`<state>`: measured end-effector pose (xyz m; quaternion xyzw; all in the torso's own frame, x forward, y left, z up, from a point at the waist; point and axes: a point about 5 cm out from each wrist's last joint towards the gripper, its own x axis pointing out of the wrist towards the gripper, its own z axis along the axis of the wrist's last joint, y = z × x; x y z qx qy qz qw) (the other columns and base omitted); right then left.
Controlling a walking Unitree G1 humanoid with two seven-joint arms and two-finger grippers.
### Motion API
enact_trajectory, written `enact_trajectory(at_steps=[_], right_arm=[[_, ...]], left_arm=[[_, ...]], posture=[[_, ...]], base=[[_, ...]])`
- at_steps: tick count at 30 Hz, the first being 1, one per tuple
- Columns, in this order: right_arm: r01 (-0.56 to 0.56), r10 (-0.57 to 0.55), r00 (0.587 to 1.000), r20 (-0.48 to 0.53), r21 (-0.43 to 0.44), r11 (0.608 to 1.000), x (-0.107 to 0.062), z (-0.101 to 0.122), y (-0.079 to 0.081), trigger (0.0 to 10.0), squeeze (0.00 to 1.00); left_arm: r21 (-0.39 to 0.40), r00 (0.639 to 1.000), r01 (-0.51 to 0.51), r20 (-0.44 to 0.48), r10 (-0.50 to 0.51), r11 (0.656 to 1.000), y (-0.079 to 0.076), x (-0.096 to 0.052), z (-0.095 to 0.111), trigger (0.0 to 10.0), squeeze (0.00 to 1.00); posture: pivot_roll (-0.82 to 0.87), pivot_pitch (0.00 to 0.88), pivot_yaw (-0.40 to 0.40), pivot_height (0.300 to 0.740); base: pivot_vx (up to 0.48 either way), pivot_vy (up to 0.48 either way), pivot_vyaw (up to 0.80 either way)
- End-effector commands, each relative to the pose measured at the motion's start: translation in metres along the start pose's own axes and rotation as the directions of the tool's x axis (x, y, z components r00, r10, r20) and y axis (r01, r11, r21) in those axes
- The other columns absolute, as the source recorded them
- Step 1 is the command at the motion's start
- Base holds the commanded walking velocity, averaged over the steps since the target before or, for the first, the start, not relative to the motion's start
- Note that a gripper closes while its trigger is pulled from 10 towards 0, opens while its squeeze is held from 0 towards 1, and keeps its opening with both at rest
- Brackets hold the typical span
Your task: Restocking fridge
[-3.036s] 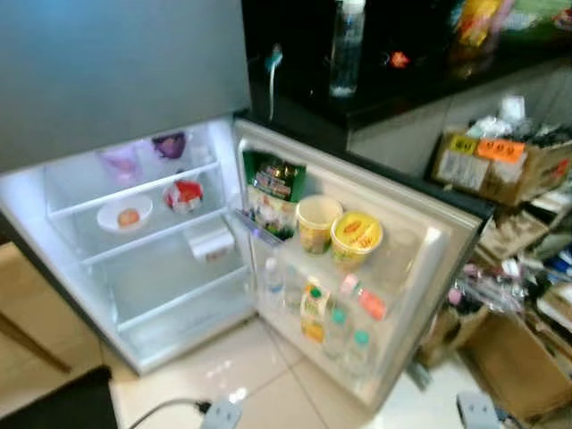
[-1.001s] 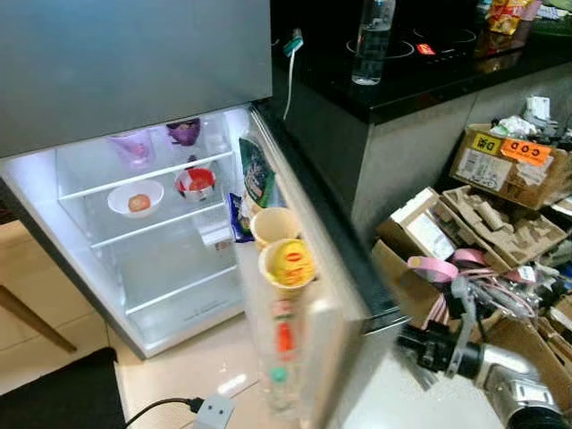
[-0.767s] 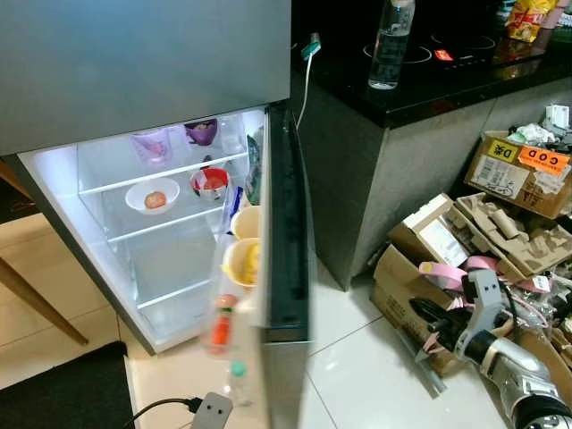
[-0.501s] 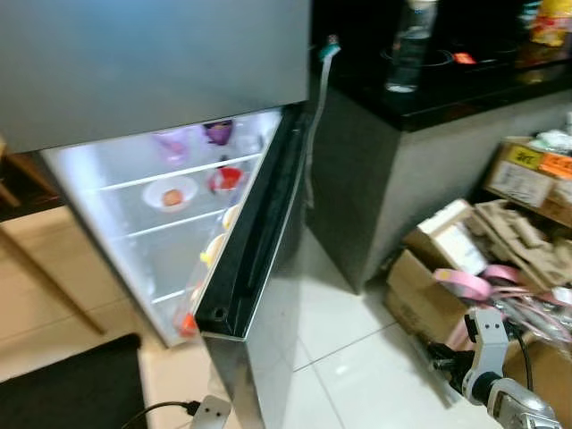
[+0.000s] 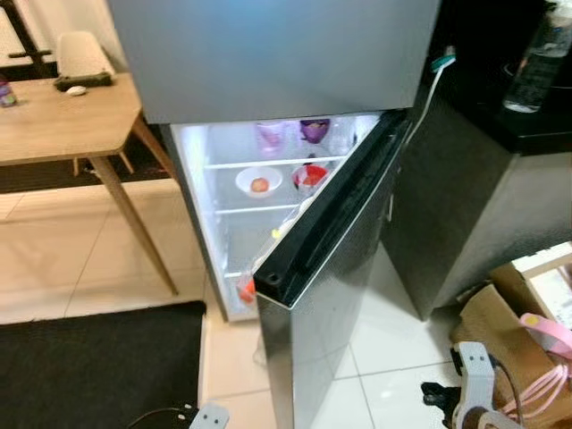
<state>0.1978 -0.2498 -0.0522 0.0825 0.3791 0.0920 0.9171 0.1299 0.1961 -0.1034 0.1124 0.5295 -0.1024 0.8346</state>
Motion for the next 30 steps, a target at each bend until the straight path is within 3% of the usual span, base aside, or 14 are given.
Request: enact_trajectory(at_steps=[1,7,16,18,23,30], right_arm=[[-0.008,0.008,1.000,-0.015,-0.013,1.000,0.002,-0.002,0.004,10.0,0.00],[0.031,-0.037,0.989,-0.141,-0.047,0.998,-0.002,-0.030,0.007,10.0,0.00],[0.068,-0.076,0.974,-0.214,-0.042,0.997,-0.008,-0.053,0.009,10.0,0.00],[0.127,-0.137,0.960,-0.244,-0.056,0.990,-0.013,-0.062,0.005,10.0,0.00],[0.239,-0.242,0.949,-0.204,-0.038,0.970,-0.017,-0.058,-0.006,10.0,0.00],[0.199,-0.197,0.980,-0.024,0.070,0.978,-0.009,-0.025,-0.009,10.0,0.00]], left_arm=[[0.004,1.000,-0.001,-0.018,0.001,1.000,0.001,-0.001,-0.004,10.0,0.00],[0.008,1.000,-0.002,-0.017,0.002,1.000,0.000,0.000,-0.003,10.0,0.00],[0.007,1.000,-0.001,-0.018,0.001,1.000,0.000,0.000,-0.003,10.0,0.00],[0.007,1.000,0.000,-0.019,0.000,1.000,0.000,0.000,-0.003,10.0,0.00],[0.007,1.000,0.000,-0.019,0.000,1.000,0.000,0.000,-0.003,10.0,0.00],[0.008,1.000,0.002,-0.019,-0.001,1.000,0.000,0.000,-0.003,10.0,0.00]], posture=[[-0.06,0.000,-0.011,0.740],[-0.06,0.000,-0.012,0.740],[-0.06,0.000,-0.012,0.740],[-0.07,0.000,-0.010,0.740],[-0.07,0.000,-0.010,0.740],[-0.07,0.000,-0.009,0.740]], base=[[0.000,0.000,0.75],[0.000,0.000,0.75],[0.000,0.000,0.75],[0.000,0.000,0.74],[0.000,0.000,0.25],[0.000,0.000,0.00]])
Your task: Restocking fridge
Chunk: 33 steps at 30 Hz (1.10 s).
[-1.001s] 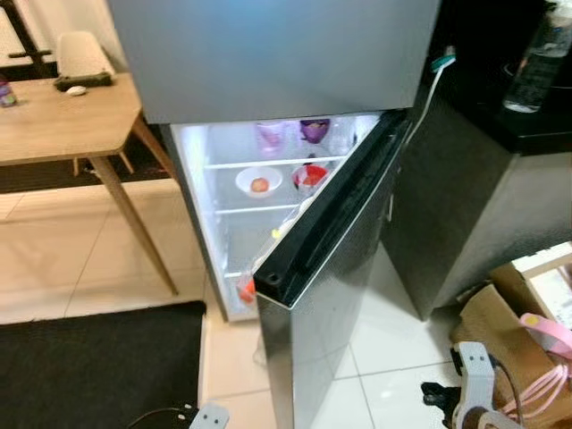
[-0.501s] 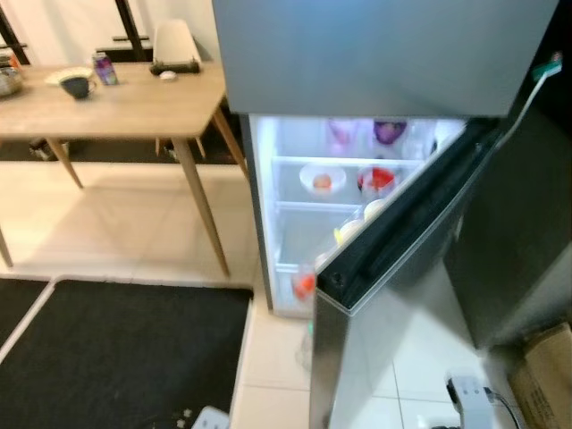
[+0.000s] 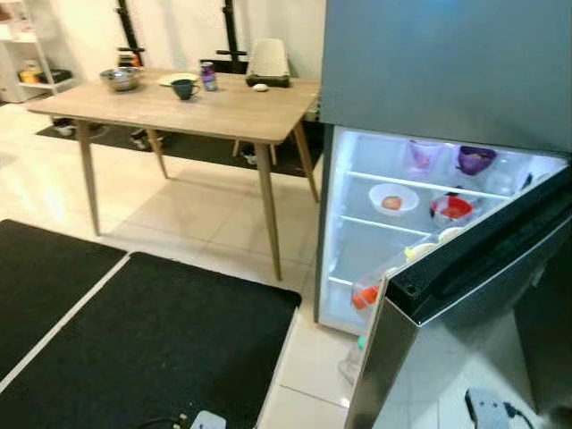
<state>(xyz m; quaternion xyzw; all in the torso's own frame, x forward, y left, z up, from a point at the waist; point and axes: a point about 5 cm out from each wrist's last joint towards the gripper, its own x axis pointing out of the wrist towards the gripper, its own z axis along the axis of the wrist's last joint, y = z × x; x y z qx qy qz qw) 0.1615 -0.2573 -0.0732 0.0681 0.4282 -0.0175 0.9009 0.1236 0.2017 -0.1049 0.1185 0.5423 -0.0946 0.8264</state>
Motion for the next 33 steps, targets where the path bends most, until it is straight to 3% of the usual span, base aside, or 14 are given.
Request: enact_trajectory(at_steps=[1,5,13,14,15,21,23,24,25,27,28,29,31,33], right_arm=[[-0.021,0.020,0.997,0.069,0.010,1.000,0.002,0.015,0.001,10.0,0.00],[-0.183,0.185,0.958,0.217,-0.029,0.983,0.008,0.056,0.014,10.0,0.00],[-0.319,0.366,0.866,0.340,-0.188,0.929,0.007,0.116,0.030,10.0,0.00],[-0.351,0.415,0.840,0.350,-0.232,0.907,0.006,0.126,0.035,10.0,0.00],[-0.423,0.531,0.778,0.336,-0.345,0.838,0.002,0.145,0.047,10.0,0.00],[-0.510,0.665,0.685,0.297,-0.457,0.729,-0.003,0.167,0.063,10.0,0.00],[-0.557,0.763,0.583,0.279,-0.546,0.626,-0.009,0.194,0.089,10.0,0.00],[-0.557,0.763,0.583,0.279,-0.546,0.626,-0.009,0.194,0.089,10.0,0.00],[-0.546,0.784,0.546,0.296,-0.584,0.601,-0.012,0.212,0.105,10.0,0.00],[-0.503,0.780,0.526,0.339,-0.616,0.606,-0.015,0.230,0.119,10.0,0.00],[-0.441,0.752,0.504,0.425,-0.622,0.647,-0.021,0.253,0.134,10.0,0.00],[-0.441,0.752,0.504,0.425,-0.622,0.647,-0.021,0.253,0.134,10.0,0.00],[-0.359,0.696,0.460,0.551,-0.601,0.714,-0.031,0.283,0.150,10.0,0.00],[-0.346,0.667,0.439,0.601,-0.572,0.744,-0.035,0.292,0.154,10.0,0.00]], left_arm=[[0.007,1.000,0.016,0.014,-0.016,1.000,-0.004,0.001,0.005,10.0,0.00],[0.008,1.000,0.017,0.013,-0.017,1.000,-0.004,0.001,0.004,10.0,0.00],[0.008,1.000,0.017,0.013,-0.017,1.000,-0.004,0.001,0.004,10.0,0.00],[0.007,1.000,0.017,0.012,-0.017,1.000,-0.004,0.001,0.003,10.0,0.00],[0.006,1.000,0.016,0.009,-0.016,1.000,-0.004,0.001,0.002,10.0,0.00],[0.004,1.000,0.016,0.003,-0.016,1.000,-0.004,0.000,-0.002,10.0,0.00],[0.000,1.000,0.015,-0.004,-0.015,1.000,-0.004,-0.001,-0.006,10.0,0.00],[0.000,1.000,0.015,-0.004,-0.015,1.000,-0.004,-0.001,-0.006,10.0,0.00],[-0.003,1.000,0.014,-0.007,-0.014,1.000,-0.004,-0.001,-0.008,10.0,0.00],[-0.004,1.000,0.014,-0.010,-0.014,1.000,-0.004,-0.002,-0.010,10.0,0.00],[-0.004,1.000,0.013,-0.013,-0.013,1.000,-0.003,-0.002,-0.012,10.0,0.00],[-0.004,1.000,0.013,-0.013,-0.013,1.000,-0.003,-0.002,-0.012,10.0,0.00],[-0.006,1.000,0.006,-0.015,-0.007,1.000,-0.001,-0.002,-0.013,10.0,0.00],[-0.008,1.000,0.001,-0.013,-0.001,1.000,0.000,-0.003,-0.013,10.0,0.00]], posture=[[-0.07,0.000,-0.009,0.740],[-0.07,0.000,-0.010,0.740],[-0.06,0.000,-0.014,0.740],[-0.06,0.000,-0.015,0.740],[-0.06,0.000,-0.019,0.740],[-0.05,0.000,-0.025,0.740],[-0.03,0.000,-0.032,0.740],[-0.03,0.000,-0.032,0.740],[-0.03,0.000,-0.034,0.740],[-0.02,0.000,-0.032,0.740],[-0.02,0.000,-0.031,0.740],[-0.02,0.000,-0.031,0.740],[-0.01,0.000,-0.034,0.740],[0.00,0.000,-0.034,0.740]], base=[[0.000,0.000,0.00],[0.000,0.000,0.00],[0.000,0.000,0.00],[0.000,0.000,0.00],[0.000,0.000,0.00],[0.000,0.000,0.00],[0.000,0.000,0.00],[0.000,0.000,0.00],[0.000,0.000,0.00],[0.000,0.000,0.00],[0.000,0.000,0.00],[0.000,0.000,0.00],[0.000,0.000,0.00],[0.000,0.000,0.00]])
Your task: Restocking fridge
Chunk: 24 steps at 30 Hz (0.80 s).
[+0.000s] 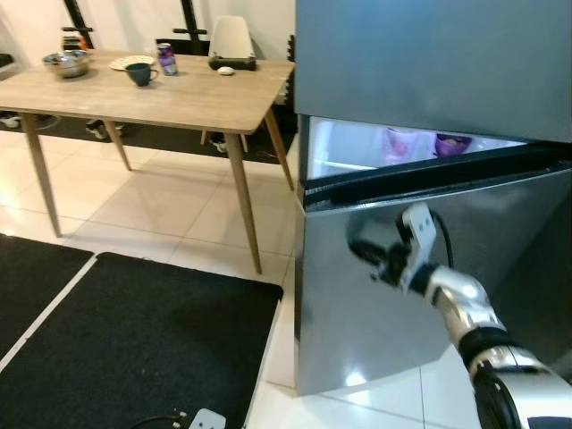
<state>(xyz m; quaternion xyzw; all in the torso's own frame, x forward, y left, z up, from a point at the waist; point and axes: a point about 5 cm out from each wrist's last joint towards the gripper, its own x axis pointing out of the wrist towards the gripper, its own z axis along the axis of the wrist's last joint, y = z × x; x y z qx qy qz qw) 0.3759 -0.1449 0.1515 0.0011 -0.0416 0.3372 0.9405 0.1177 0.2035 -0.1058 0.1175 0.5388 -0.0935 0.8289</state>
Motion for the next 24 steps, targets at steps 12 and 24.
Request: enact_trajectory(at_steps=[12,24], right_arm=[[0.334,-0.300,0.850,-0.433,0.003,0.943,-0.083,-0.109,0.002,10.0,0.00],[0.528,-0.311,0.461,-0.831,-0.025,0.849,-0.212,-0.201,0.055,10.0,0.00]], left_arm=[[0.002,1.000,-0.002,-0.010,0.002,1.000,0.002,-0.001,-0.002,10.0,0.00],[0.013,1.000,-0.004,0.009,0.003,1.000,0.001,0.002,0.008,10.0,0.00]], posture=[[-0.02,0.000,-0.024,0.740],[-0.04,0.000,-0.018,0.740]], base=[[0.000,0.000,0.00],[0.000,0.000,0.38]])
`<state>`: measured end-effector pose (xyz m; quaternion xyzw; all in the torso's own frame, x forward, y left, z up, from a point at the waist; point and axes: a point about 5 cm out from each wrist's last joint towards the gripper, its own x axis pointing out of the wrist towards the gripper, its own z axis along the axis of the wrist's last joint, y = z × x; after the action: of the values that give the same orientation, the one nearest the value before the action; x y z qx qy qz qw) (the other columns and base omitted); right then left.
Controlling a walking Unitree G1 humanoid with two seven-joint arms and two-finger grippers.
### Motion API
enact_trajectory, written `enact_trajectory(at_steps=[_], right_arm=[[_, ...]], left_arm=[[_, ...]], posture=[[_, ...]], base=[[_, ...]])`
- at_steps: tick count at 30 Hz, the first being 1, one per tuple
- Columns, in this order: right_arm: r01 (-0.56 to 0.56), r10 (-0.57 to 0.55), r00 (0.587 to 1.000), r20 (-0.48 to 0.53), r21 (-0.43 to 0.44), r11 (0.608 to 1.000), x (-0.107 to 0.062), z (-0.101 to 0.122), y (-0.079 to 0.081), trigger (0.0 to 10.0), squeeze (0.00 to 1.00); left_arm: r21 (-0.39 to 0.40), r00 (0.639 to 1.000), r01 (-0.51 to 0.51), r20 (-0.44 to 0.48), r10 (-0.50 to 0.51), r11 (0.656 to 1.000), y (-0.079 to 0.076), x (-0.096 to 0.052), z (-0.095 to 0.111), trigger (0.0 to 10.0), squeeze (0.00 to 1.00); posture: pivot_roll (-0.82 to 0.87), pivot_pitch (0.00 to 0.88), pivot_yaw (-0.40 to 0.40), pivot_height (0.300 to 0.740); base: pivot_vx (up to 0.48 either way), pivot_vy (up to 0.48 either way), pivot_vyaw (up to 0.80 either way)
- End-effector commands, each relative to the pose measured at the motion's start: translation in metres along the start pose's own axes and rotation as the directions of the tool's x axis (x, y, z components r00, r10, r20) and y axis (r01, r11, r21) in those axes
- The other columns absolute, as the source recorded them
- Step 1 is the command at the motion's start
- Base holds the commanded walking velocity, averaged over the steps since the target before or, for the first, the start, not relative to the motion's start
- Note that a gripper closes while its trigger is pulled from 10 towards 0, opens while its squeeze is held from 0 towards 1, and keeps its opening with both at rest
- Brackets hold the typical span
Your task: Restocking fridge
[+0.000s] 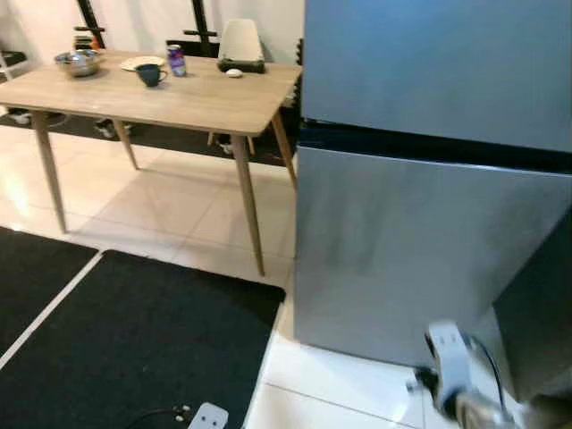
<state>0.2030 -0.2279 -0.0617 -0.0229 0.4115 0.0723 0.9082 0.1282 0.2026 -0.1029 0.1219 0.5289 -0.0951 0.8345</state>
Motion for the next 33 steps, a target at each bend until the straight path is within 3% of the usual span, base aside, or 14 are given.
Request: enact_trajectory(at_steps=[1,5,9,23,33], right_arm=[[0.058,-0.056,0.993,-0.100,0.012,0.998,-0.007,-0.026,-0.003,10.0,0.00],[0.108,-0.099,0.977,-0.191,0.040,0.993,-0.017,-0.055,-0.006,10.0,0.00],[0.152,-0.140,0.960,-0.243,0.031,0.988,-0.022,-0.069,-0.008,10.0,0.00],[0.216,-0.192,0.939,-0.285,0.055,0.975,-0.028,-0.081,-0.010,10.0,0.00],[0.227,-0.204,0.941,-0.271,0.058,0.972,-0.027,-0.077,-0.011,10.0,0.00]], left_arm=[[0.005,1.000,0.004,-0.012,-0.003,1.000,-0.003,0.000,-0.002,10.0,0.00],[0.010,1.000,0.008,-0.014,-0.008,1.000,-0.004,0.001,-0.001,10.0,0.00],[0.011,1.000,0.006,-0.016,-0.006,1.000,-0.005,0.001,-0.001,10.0,0.00],[0.039,1.000,0.013,-0.021,-0.012,0.999,-0.006,0.002,0.001,10.0,0.00],[0.042,1.000,0.019,-0.021,-0.018,0.999,-0.007,0.002,0.001,10.0,0.00]], posture=[[-0.05,0.000,-0.017,0.740],[-0.05,0.000,-0.015,0.740],[-0.05,0.000,-0.016,0.740],[-0.06,0.000,-0.016,0.740],[-0.06,0.000,-0.016,0.740]], base=[[0.000,0.000,0.79],[0.000,0.000,0.79],[0.000,0.000,0.74],[0.000,0.000,0.04],[0.281,0.000,0.00]])
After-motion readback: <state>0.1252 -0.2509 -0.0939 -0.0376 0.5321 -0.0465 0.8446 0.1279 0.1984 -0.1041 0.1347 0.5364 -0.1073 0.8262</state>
